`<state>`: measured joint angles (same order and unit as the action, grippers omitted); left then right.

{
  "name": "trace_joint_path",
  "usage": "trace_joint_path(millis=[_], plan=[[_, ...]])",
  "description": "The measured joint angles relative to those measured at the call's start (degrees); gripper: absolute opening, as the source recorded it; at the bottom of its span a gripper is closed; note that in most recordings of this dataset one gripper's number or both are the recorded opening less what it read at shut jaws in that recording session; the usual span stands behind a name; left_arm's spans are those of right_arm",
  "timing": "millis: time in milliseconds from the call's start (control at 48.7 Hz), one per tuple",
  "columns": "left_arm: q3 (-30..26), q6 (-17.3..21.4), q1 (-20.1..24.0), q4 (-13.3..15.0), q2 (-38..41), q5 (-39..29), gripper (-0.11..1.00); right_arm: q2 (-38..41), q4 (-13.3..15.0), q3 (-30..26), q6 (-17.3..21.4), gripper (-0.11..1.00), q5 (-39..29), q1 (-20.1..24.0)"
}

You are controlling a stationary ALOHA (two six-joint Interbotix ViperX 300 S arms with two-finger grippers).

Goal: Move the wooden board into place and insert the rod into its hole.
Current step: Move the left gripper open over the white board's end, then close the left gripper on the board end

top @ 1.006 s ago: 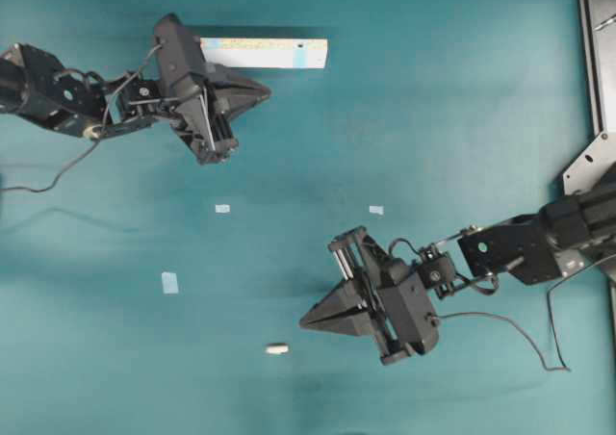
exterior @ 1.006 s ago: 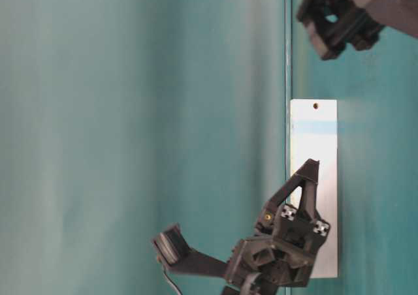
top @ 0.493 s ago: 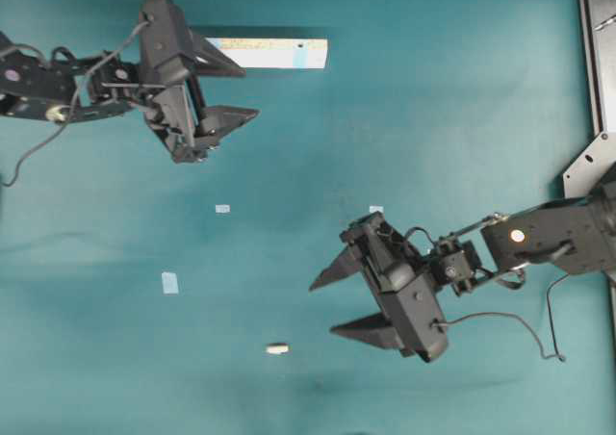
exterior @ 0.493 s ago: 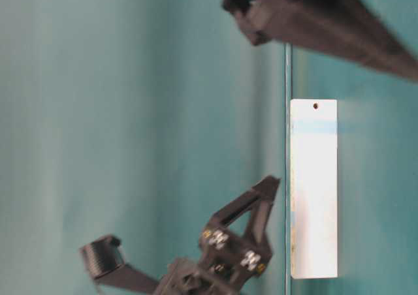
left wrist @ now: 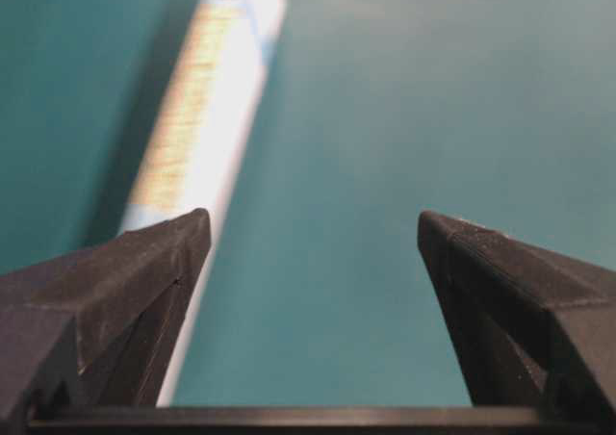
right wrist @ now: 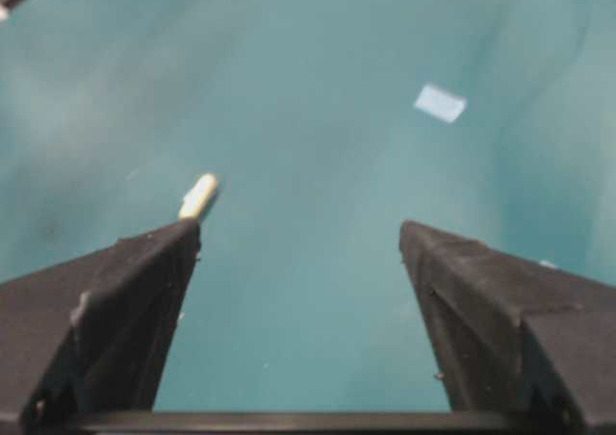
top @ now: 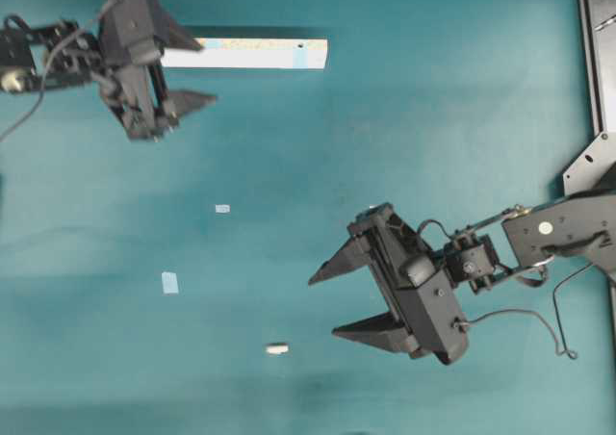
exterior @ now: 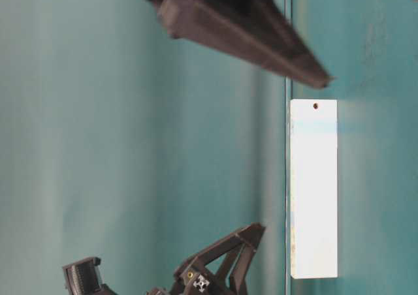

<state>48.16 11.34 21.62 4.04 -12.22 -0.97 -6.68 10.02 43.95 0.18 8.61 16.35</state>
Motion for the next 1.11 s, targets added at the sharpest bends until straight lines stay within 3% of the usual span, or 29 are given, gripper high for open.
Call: trace_joint_path(millis=[308, 555, 1109], plan=[[-1.5, 10.8, 7.4, 0.0, 2.0, -0.4, 0.91, -3.3, 0.0, -3.4, 0.0, 0.93, -8.9, 0.0], [-2.8, 16.6, 9.8, 0.0, 8.0, -0.4, 0.91, -5.1, -0.1, -4.5, 0.0, 0.93, -11.9, 0.0], [-8.2, 17.4, 9.3, 0.0, 20.6, 1.0, 0.91, -6.1, -0.1, -5.2, 0.1, 0.93, -17.1, 0.1]])
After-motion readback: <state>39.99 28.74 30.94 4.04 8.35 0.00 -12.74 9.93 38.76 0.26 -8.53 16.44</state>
